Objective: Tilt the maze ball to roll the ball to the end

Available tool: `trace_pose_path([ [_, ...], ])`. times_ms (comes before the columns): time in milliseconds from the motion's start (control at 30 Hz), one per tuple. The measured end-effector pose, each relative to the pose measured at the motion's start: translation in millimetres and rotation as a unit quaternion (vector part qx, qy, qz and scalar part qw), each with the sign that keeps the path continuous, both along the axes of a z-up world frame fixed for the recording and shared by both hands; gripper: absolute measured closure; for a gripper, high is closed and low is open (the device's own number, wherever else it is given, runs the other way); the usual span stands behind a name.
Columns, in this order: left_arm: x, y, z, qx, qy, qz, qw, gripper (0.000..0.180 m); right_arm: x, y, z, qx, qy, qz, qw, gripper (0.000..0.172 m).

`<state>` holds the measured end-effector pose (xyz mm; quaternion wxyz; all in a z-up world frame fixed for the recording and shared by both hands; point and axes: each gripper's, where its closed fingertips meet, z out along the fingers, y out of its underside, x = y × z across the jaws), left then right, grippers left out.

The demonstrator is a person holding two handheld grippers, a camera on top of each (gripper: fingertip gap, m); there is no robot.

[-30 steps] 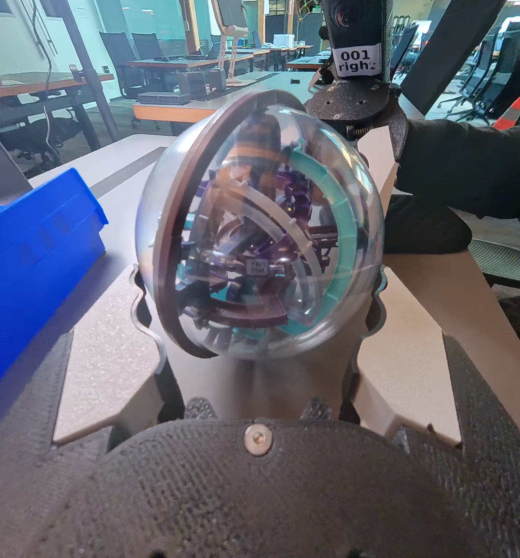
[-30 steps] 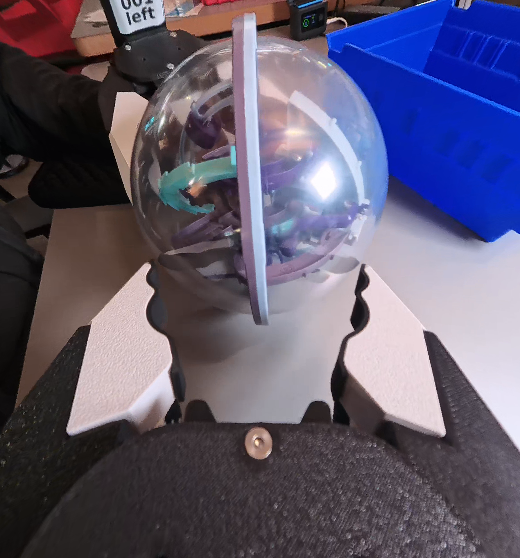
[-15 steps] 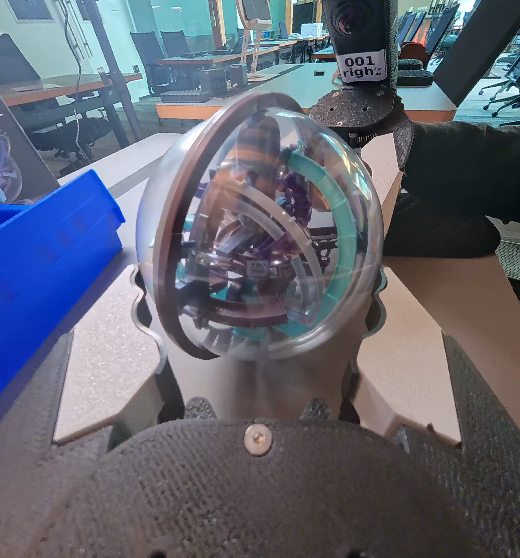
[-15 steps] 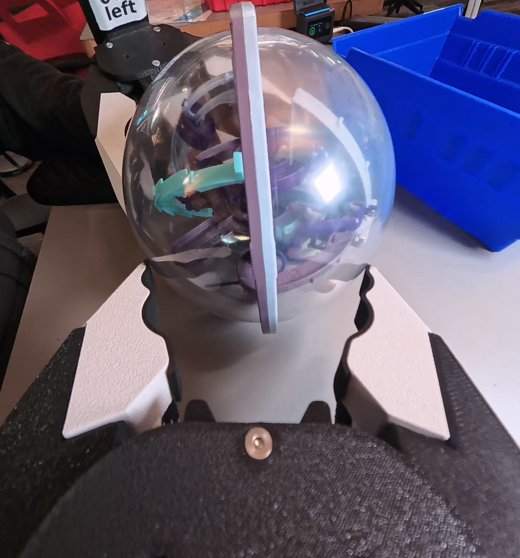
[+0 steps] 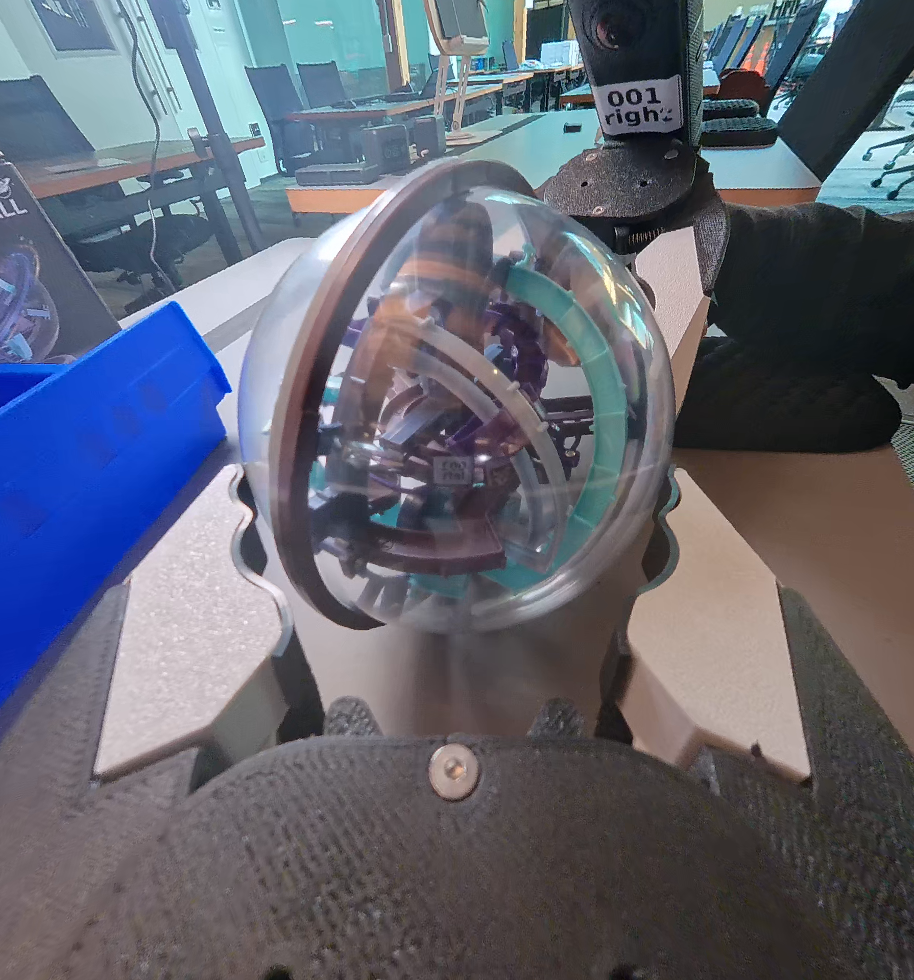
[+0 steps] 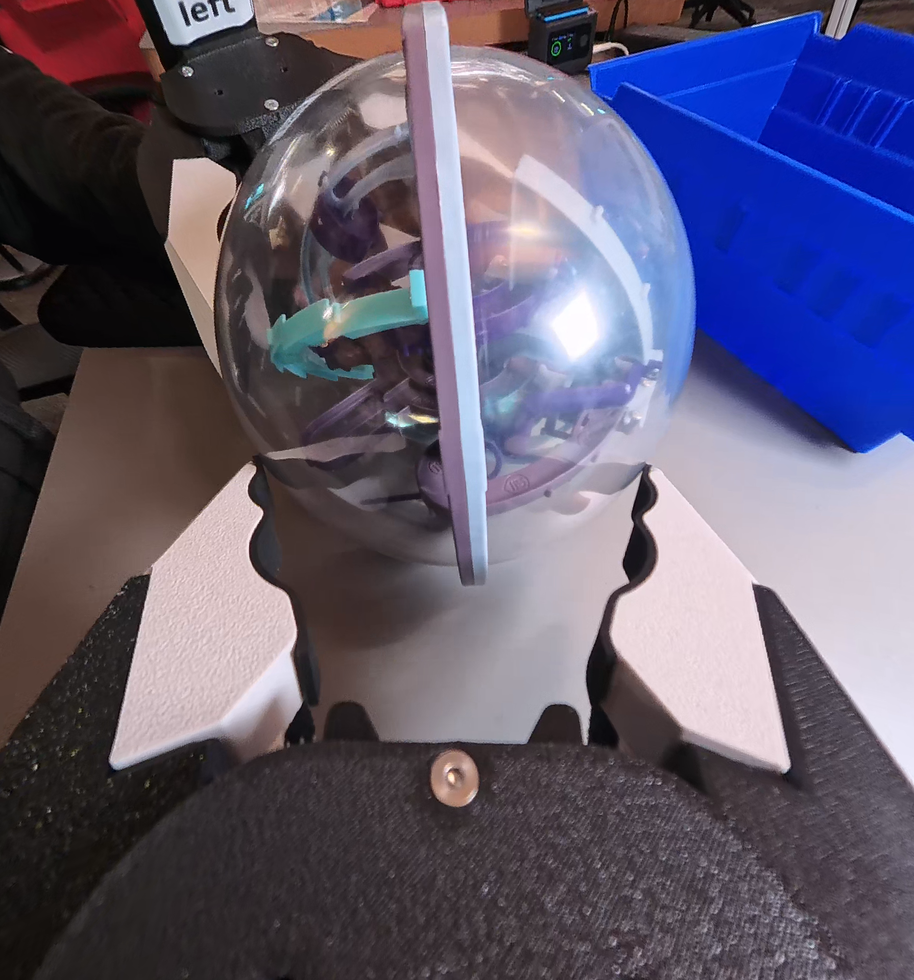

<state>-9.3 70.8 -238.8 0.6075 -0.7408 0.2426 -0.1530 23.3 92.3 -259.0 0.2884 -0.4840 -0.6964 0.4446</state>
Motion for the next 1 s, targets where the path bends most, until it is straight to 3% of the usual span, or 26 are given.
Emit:
trace_pose_path([
  [1000, -0.7, -1.0, -0.5, 0.008, 0.016, 0.003, 1.000, 0.036, -1.7, -0.6, 0.5, 0.005, 0.005, 0.000, 1.000, 0.040],
])
